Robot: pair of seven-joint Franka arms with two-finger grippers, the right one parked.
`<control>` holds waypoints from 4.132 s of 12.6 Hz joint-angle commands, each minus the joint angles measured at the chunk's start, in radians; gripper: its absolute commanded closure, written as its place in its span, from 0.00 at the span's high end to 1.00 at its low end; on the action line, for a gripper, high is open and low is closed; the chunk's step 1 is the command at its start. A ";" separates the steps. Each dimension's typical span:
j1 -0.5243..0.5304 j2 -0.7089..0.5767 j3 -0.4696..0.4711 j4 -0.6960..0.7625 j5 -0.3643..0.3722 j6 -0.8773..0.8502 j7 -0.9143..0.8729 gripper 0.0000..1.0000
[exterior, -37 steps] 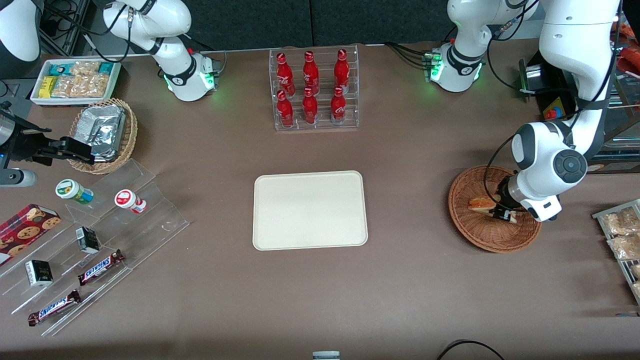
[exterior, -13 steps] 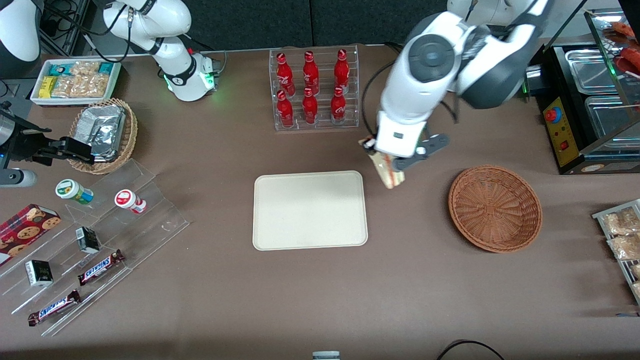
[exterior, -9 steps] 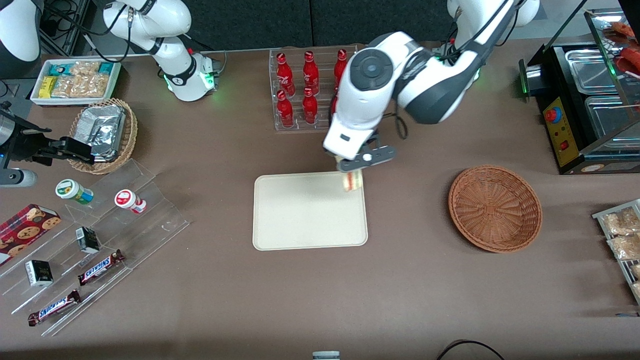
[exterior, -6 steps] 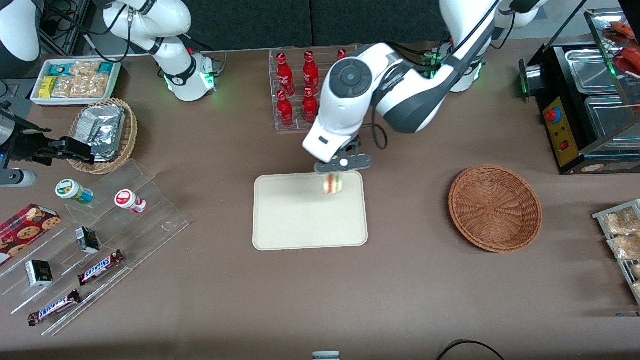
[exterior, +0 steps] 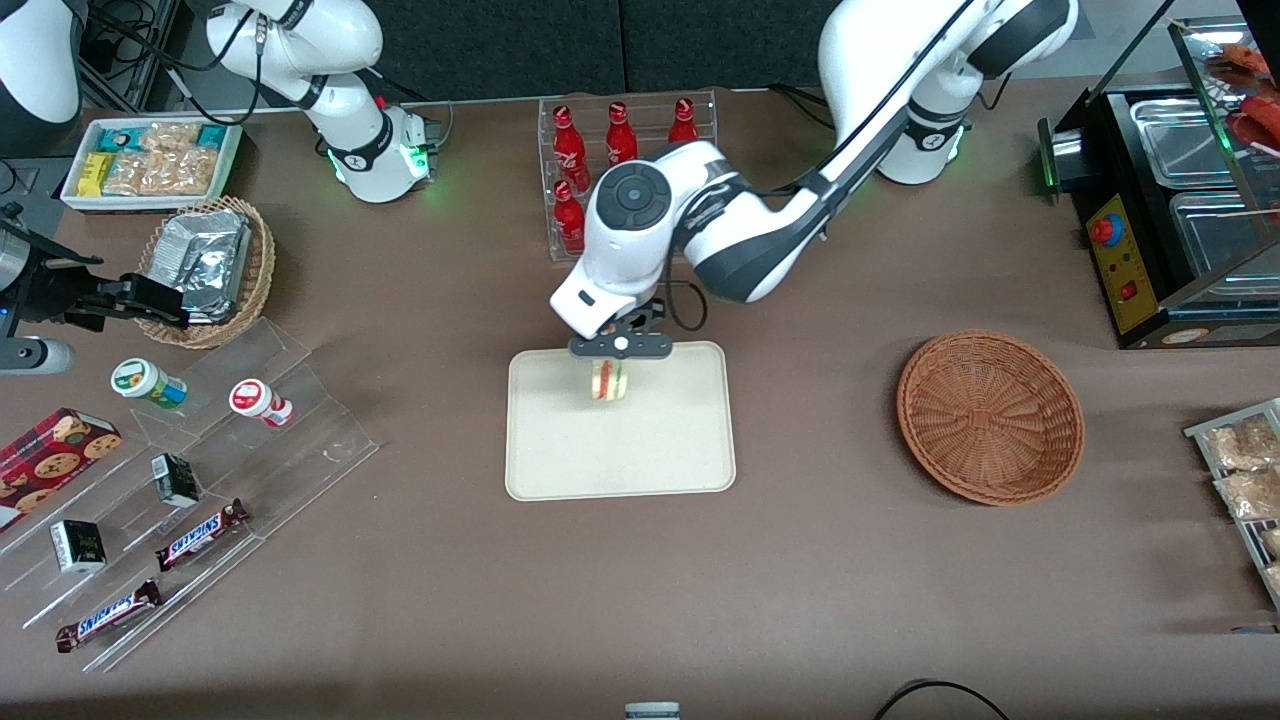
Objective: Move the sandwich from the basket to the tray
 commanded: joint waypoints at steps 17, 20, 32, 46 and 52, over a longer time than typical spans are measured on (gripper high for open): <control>-0.036 0.154 0.125 0.060 0.133 0.044 -0.085 1.00; 0.017 0.016 0.124 0.022 0.127 -0.103 -0.075 1.00; 0.600 -0.499 0.107 -0.628 -0.039 0.034 0.662 1.00; 0.814 -0.728 0.147 -0.445 -0.204 -0.314 0.969 1.00; 0.728 -0.736 0.252 -0.379 -0.207 -0.369 0.971 1.00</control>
